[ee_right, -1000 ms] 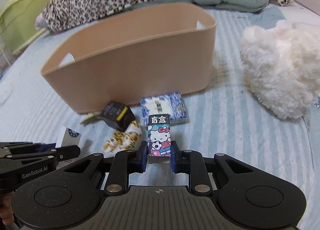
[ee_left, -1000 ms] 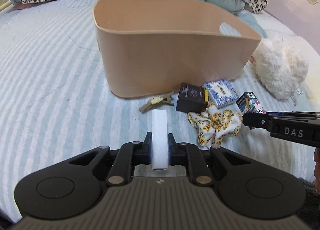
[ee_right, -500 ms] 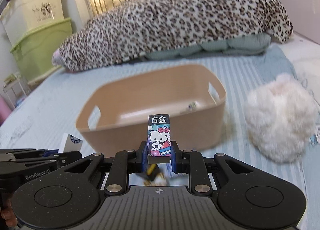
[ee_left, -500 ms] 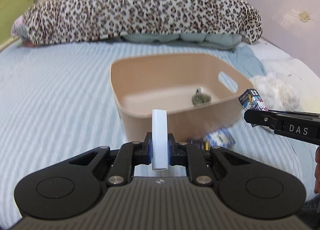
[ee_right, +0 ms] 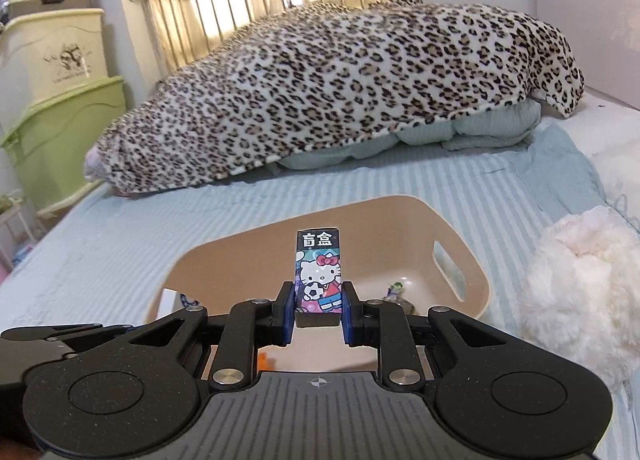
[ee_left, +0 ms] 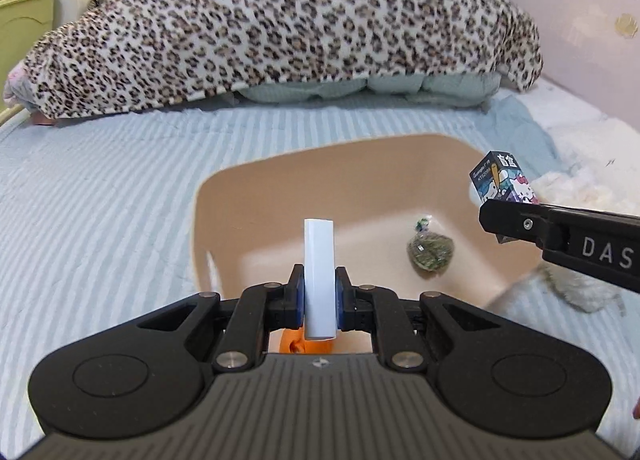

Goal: Organize objects
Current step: 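Lift both boxes over the basket and open both grippers to release them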

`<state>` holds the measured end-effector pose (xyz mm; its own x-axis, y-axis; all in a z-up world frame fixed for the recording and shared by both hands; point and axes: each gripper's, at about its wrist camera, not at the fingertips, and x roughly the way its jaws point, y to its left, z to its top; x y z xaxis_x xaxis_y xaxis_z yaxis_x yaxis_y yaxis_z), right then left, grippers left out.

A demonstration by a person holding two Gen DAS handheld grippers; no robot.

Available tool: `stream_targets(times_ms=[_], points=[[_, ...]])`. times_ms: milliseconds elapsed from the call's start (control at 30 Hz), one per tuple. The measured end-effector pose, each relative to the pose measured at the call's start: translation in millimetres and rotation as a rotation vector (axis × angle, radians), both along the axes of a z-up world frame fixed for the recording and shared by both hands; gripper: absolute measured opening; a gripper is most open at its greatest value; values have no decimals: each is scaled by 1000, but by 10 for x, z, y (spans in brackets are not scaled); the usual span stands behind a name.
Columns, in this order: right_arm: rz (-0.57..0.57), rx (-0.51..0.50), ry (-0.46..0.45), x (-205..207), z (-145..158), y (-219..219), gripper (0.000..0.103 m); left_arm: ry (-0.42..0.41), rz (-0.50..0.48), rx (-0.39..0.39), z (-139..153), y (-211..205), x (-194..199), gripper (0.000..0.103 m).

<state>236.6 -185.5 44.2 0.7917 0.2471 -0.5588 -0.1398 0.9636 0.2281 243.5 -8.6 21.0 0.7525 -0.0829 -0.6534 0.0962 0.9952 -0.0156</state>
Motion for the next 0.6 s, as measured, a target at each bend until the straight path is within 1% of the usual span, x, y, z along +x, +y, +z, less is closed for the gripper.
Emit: stream_targets(times_ms=[133,300,333,367,433,467,500,533,567,600], points=[[-17,-31,53,180,-185,68,20,25,-9,36,-203,-33,171,16],[-26,-54,119,306,-369,101,21,86,-11,24,-409,-21,283,16],[-24,-61,118,281,-384,106,26,88,-14,25,-426,-19,288,16],[-25,-66,114,267,-380,110,33,86,-14,23,-429,-12,284,16],[-23,-64,102,228,-349,102,42,76,-16,1,-408,6,259,17],[-24,-67,93,210,-328,97,52,70,-20,-16,-387,24,245,20],[-28,-70,83,179,-298,85,60,64,-24,-23,-359,33,219,31],[-28,-70,74,155,-273,69,62,53,-27,-20,-330,28,195,40],[-26,-63,69,125,-247,46,64,39,-30,-8,-295,18,155,44],[-22,-53,69,93,-223,20,67,28,-27,9,-264,5,115,55]])
